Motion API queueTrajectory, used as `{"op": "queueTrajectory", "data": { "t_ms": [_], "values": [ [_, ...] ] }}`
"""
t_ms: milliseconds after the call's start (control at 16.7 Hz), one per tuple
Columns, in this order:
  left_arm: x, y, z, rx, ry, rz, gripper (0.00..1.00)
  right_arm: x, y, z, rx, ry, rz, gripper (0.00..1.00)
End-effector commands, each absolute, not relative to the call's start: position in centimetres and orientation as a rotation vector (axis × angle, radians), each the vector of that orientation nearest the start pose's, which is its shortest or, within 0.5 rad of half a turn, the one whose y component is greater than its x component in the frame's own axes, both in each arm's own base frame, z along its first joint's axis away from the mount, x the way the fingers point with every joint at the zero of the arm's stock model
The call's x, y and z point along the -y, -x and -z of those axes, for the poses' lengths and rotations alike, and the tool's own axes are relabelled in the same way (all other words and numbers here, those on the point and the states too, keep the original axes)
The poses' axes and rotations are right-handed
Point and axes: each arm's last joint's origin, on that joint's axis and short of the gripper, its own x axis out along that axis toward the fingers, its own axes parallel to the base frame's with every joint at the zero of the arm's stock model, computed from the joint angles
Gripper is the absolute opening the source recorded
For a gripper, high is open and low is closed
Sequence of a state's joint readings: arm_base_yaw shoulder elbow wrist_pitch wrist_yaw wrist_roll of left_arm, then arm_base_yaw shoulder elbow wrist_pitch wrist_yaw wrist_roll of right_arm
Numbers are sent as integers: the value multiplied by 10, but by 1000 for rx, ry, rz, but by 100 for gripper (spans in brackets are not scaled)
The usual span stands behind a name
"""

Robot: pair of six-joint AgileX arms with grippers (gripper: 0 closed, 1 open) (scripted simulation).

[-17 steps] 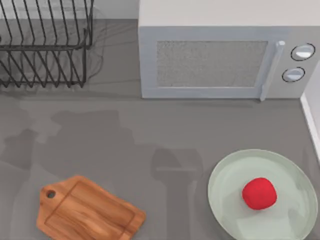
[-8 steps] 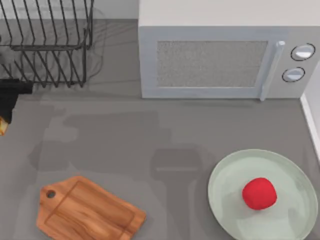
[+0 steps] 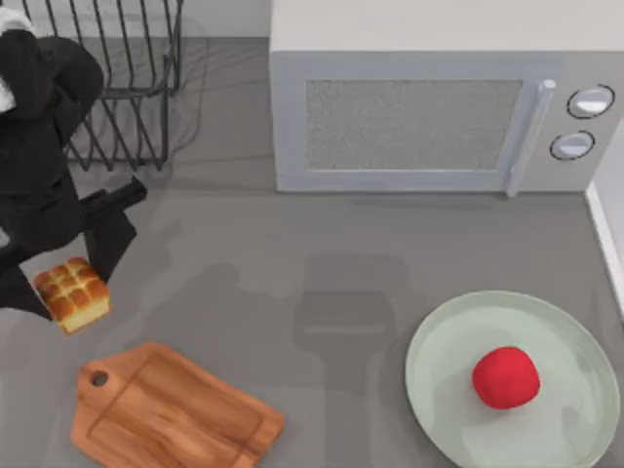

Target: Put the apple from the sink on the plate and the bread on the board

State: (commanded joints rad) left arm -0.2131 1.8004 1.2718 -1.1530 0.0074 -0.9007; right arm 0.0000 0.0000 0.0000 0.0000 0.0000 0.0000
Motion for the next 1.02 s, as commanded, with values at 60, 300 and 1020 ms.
{"op": "queueTrajectory", "data": {
  "t_ms": [60,300,1020],
  "values": [
    [74,-302,-184,-1584,568,-674,0,1,-106,-160,0,0,0,100],
    [103,-268,-179,-1470,809,-971,0,1,-106,-160,0,0,0,100],
    [132,-211,-184,-1193,1214,-1230,0,1,-106,-160,0,0,0,100]
  ]
}}
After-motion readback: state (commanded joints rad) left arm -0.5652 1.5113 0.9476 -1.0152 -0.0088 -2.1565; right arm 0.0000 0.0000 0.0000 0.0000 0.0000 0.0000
